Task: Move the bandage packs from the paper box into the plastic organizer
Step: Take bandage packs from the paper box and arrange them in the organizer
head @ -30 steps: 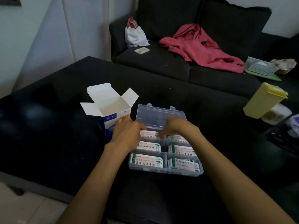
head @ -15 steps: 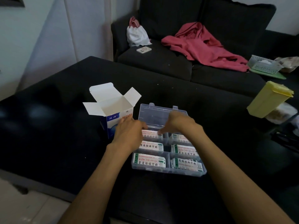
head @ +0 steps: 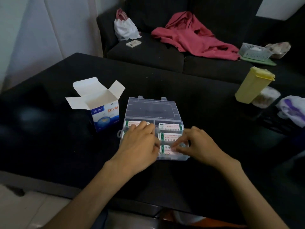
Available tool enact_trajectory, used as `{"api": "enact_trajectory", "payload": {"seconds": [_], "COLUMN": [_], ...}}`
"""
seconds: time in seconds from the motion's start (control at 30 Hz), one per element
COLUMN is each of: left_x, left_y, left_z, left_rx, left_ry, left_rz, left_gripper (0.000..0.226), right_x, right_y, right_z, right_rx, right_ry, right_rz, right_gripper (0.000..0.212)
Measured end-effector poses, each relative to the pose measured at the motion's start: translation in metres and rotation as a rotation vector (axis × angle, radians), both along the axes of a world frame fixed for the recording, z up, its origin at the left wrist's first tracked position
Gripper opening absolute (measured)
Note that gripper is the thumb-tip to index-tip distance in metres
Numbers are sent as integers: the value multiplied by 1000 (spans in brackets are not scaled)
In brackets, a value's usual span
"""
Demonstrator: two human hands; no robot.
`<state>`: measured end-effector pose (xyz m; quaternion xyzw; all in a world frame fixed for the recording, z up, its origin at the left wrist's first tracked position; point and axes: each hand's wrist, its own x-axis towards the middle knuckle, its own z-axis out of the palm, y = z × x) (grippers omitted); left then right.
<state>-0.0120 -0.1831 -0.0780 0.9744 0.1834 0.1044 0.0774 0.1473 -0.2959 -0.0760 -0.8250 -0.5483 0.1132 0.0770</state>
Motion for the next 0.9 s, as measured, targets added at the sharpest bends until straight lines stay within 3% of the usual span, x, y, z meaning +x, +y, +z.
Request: {"api": "enact_trajectory", "payload": {"seconds": [0.17,0.33,0.63,0.9], "left_x": [-4,2,2,14], "left_y": [-8,-18,-7,-18], "left_z": [3,-4,-4,-8], "left_rx": [124,200,50,181], "left_ry": [80,126,106,83], "left_rz": [-24,-47,-22,37], "left_gripper": [33,26,28,36], "right_x": [4,9,10,12], "right_y": [-8,-7,3,4], "right_z": [-15,-13,-11,-7], "right_rx": [89,21,-112,-111], "right_ry": [-58,-96,-80,-60], "right_rz": [-33,-47,12,26], "right_gripper": [21,26,30,25]}}
